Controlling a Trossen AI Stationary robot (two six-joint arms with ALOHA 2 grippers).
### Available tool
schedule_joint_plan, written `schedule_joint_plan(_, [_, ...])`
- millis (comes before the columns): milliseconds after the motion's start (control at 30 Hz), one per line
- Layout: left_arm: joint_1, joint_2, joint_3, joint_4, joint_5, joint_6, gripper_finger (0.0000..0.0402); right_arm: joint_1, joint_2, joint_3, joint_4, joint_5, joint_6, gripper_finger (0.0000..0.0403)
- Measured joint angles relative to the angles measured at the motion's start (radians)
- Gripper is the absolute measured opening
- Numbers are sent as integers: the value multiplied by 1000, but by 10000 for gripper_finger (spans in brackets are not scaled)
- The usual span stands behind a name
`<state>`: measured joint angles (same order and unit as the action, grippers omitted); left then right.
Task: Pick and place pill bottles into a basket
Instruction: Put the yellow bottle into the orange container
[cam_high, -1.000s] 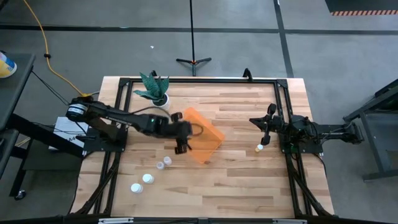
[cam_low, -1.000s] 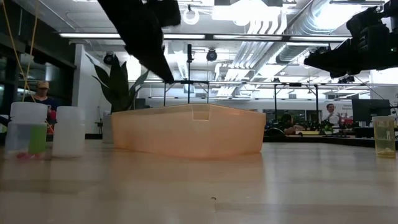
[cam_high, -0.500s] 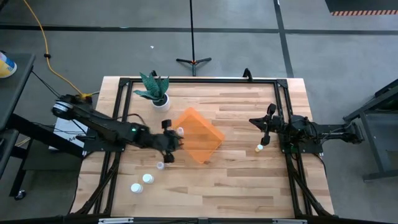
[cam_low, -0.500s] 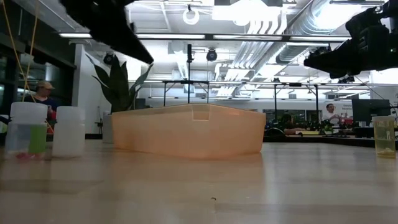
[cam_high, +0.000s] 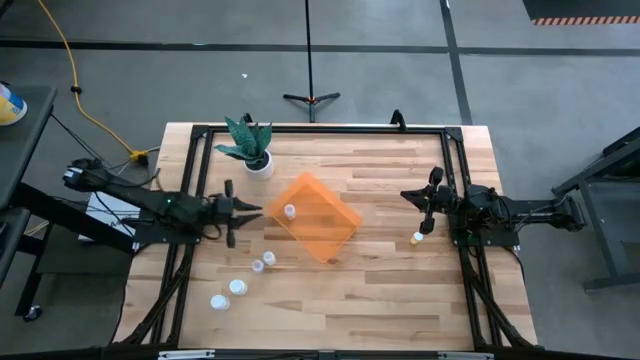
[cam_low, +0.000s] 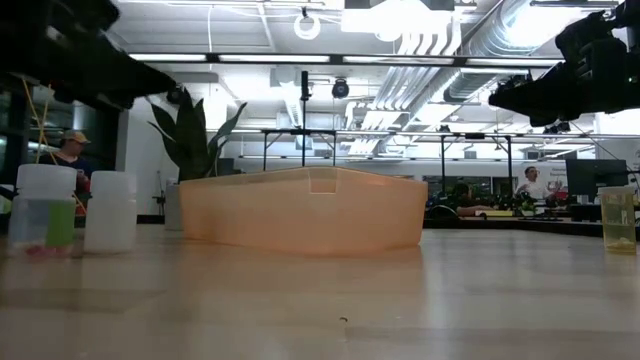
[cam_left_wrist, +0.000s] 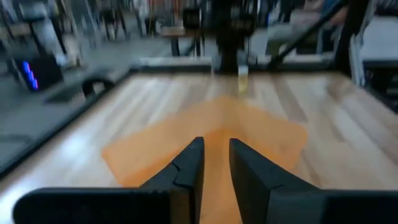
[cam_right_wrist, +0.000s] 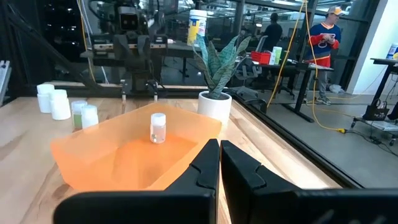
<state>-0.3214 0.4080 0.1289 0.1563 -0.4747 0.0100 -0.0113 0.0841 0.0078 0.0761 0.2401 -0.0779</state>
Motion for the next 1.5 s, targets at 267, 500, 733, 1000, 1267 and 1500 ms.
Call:
schedule_joint_plan(267, [0,-381,-115,-79,6,101,72,0,0,1,18,-13,-34,7])
schedule_joint_plan(500, [0,-392,-110,-100,-56,159,23,1,21,67,27,-199,0,12])
schedule_joint_plan(733, [0,-395,-110,-112,-61,131,95,45,116,138,-26,-306,57,97])
schedule_joint_plan(1000, [0,-396,-110,-111,-100,124,165,155,287,248,-257,-296,240,205])
schedule_joint_plan(1267, [0,-396,-110,-111,-100,116,169,285,485,371,-421,-98,319,205])
schedule_joint_plan(1500, [0,-396,-110,-111,-100,116,170,382,644,494,-686,-59,484,200])
